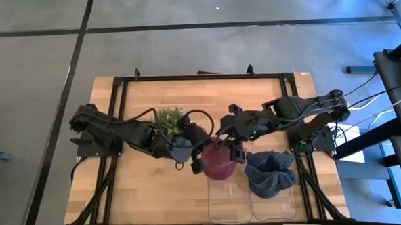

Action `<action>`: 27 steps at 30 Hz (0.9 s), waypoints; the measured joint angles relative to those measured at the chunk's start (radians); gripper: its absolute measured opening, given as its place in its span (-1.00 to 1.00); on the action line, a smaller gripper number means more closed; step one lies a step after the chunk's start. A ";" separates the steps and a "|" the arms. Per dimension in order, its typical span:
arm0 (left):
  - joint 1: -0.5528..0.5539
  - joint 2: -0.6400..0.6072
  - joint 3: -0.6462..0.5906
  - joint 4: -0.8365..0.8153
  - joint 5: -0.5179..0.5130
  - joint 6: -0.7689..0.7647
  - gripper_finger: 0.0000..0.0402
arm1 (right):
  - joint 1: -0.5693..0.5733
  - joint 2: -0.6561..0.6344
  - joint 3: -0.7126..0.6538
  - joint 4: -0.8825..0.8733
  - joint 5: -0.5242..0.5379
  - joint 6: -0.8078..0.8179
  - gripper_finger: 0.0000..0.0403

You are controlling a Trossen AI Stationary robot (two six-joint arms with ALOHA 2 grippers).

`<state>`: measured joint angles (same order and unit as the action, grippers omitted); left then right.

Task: Pick & Place hat
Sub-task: Put the red cap into the left transparent bin

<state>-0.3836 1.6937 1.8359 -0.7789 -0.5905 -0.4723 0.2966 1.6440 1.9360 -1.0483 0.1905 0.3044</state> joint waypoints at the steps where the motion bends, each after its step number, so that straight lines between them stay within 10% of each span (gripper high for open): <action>1: 0.000 0.001 0.000 -0.002 -0.007 0.000 -0.99 | 0.000 -0.002 0.003 -0.013 0.001 0.015 -0.19; 17: -0.003 0.001 -0.001 0.021 -0.041 0.015 -0.88 | 0.001 -0.003 0.003 -0.019 -0.047 0.028 -0.93; 27: -0.007 0.001 -0.002 0.021 -0.046 0.097 -0.72 | 0.009 -0.003 0.003 -0.039 -0.043 0.001 -0.96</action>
<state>-0.3905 1.6947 1.8343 -0.7582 -0.6365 -0.3755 0.3058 1.6409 1.9385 -1.0869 0.1471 0.3058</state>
